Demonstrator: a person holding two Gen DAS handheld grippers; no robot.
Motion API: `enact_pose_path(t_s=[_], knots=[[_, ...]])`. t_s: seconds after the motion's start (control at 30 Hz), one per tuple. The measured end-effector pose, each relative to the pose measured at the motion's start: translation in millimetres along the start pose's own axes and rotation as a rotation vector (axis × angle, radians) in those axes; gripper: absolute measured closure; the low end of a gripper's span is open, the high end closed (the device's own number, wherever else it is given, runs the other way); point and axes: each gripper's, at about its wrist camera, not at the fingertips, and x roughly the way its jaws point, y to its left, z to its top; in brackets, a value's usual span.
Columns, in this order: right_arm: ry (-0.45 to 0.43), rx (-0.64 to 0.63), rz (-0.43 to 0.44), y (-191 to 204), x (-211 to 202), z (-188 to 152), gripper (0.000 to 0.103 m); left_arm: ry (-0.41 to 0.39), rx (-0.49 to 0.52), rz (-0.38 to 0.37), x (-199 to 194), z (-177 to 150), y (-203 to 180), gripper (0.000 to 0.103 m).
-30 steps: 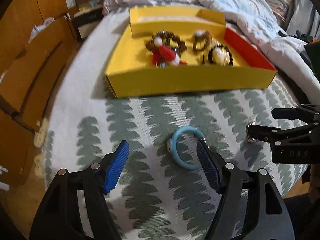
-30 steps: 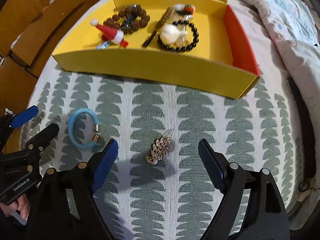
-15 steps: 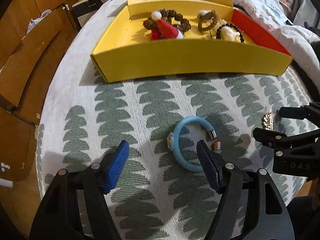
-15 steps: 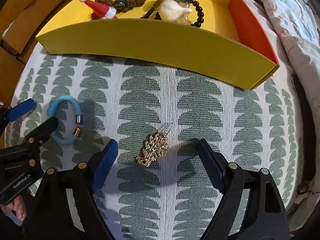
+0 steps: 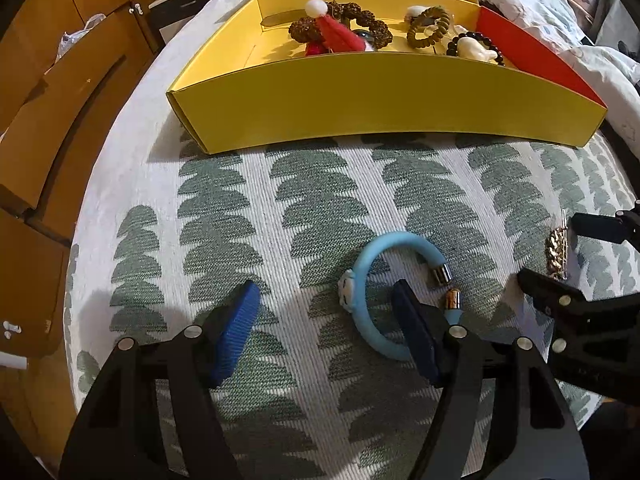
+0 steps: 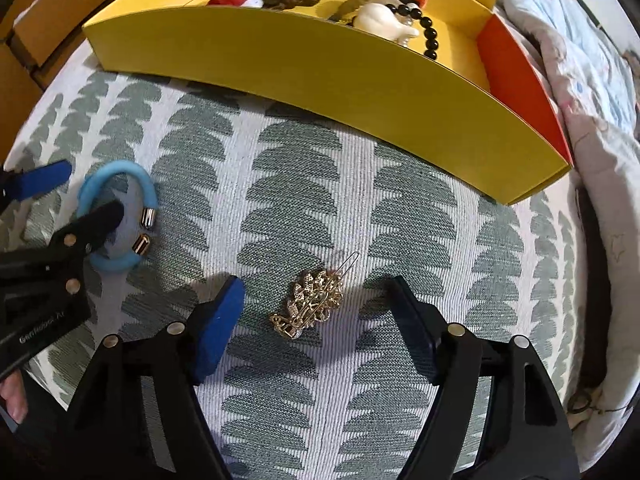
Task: Organize jewelry
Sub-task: 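Grasp the blue bangle with the left tool while the right tool grasps the gold filigree clip, then carry the blue bangle and gold clip with both tools into the yellow box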
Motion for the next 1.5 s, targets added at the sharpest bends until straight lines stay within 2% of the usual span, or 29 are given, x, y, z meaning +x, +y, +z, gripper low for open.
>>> enact_pose_path(t_s=[0.07, 0.17, 0.23, 0.27, 0.33, 0.37, 0.67, 0.83, 1.23, 1.27, 1.43, 1.5], knots=[[-0.001, -0.007, -0.002, 5, 1, -1, 0.034, -0.003, 0.002, 0.000, 1, 2, 0, 0.038], [-0.009, -0.016, 0.010, 9, -3, -3, 0.046, -0.009, 0.003, -0.007, -1, 2, -1, 0.053], [-0.009, -0.009, 0.021, 11, -7, -2, 0.052, -0.010, 0.002, -0.011, -2, 2, 0, 0.067], [-0.008, -0.006, 0.029, 10, -9, -2, 0.056, -0.010, 0.000, -0.021, -2, 2, 1, 0.070], [-0.002, 0.000, 0.049, 8, -12, -3, 0.064, -0.007, 0.002, -0.046, -1, 3, 1, 0.090], [0.003, 0.005, 0.066, 8, -13, -3, 0.067, -0.003, 0.001, -0.049, -2, 3, 1, 0.090], [0.000, 0.036, 0.113, -7, -20, -2, 0.068, -0.001, -0.019, -0.094, -6, 8, 7, 0.090], [-0.021, 0.053, 0.133, -18, -29, 1, 0.068, -0.031, -0.016, -0.100, -19, 6, 5, 0.090], [-0.154, 0.114, 0.246, -40, -82, 10, 0.070, -0.114, -0.036, -0.119, -44, 21, 11, 0.090], [-0.170, 0.120, 0.259, -43, -87, 14, 0.072, -0.121, -0.041, -0.121, -46, 23, 12, 0.090], [-0.241, 0.158, 0.298, -59, -105, 35, 0.072, -0.180, -0.064, -0.133, -65, 44, 14, 0.090], [-0.278, 0.184, 0.363, -69, -111, 48, 0.072, -0.208, -0.072, -0.137, -73, 56, 14, 0.090]])
